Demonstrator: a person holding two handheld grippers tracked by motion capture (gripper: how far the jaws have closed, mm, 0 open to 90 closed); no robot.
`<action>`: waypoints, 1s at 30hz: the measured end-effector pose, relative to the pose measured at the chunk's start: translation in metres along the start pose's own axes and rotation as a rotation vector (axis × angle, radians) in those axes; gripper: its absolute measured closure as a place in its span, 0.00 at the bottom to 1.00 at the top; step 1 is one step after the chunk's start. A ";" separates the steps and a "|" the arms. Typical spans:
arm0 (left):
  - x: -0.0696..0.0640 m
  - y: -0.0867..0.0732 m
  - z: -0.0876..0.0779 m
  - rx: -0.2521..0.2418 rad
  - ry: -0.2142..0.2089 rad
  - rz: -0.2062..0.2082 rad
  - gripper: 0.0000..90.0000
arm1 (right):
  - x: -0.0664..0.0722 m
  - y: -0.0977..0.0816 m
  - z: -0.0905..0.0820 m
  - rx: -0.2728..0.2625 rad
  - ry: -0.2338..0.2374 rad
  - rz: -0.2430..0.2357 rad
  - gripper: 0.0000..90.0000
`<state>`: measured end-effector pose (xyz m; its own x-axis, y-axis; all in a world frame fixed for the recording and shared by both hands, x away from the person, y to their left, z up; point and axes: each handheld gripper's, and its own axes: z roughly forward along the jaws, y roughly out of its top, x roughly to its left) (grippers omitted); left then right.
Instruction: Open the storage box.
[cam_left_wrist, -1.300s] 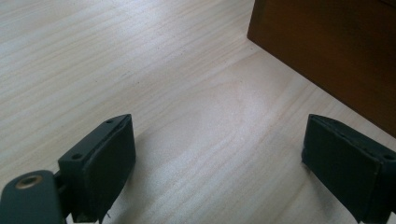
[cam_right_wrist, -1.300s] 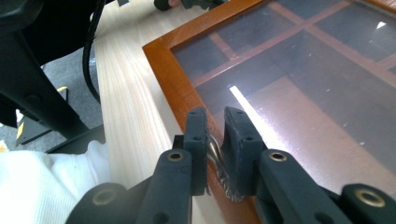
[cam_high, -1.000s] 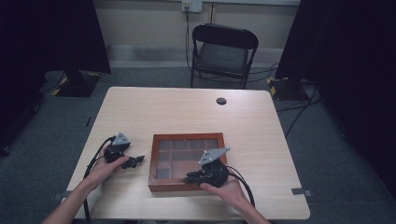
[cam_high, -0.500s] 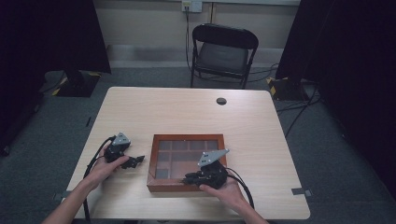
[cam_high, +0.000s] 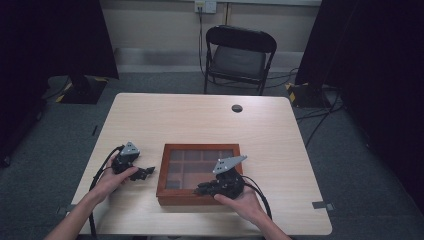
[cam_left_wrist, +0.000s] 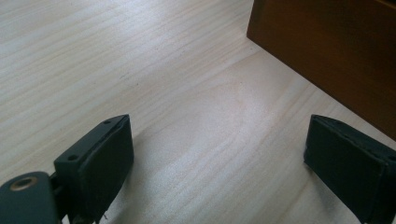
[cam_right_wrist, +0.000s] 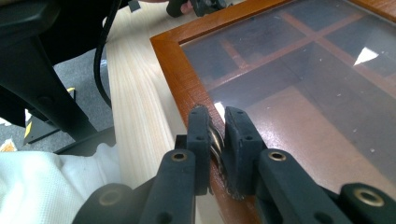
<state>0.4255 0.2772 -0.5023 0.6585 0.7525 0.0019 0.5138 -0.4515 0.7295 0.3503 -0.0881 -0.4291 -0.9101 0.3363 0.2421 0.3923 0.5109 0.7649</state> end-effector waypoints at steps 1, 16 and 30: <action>0.000 0.000 0.000 0.000 0.000 0.000 0.08 | 0.000 0.001 -0.001 -0.001 0.000 0.001 0.90; 0.000 0.000 0.000 -0.003 0.001 0.001 0.08 | 0.001 0.009 -0.006 -0.003 0.000 0.002 0.90; 0.000 0.000 0.000 -0.003 0.001 0.001 0.08 | 0.002 0.017 -0.010 -0.001 -0.003 0.001 0.90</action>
<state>0.4258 0.2772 -0.5025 0.6588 0.7524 0.0031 0.5117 -0.4511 0.7312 0.3543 -0.0869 -0.4092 -0.9093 0.3392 0.2409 0.3930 0.5102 0.7650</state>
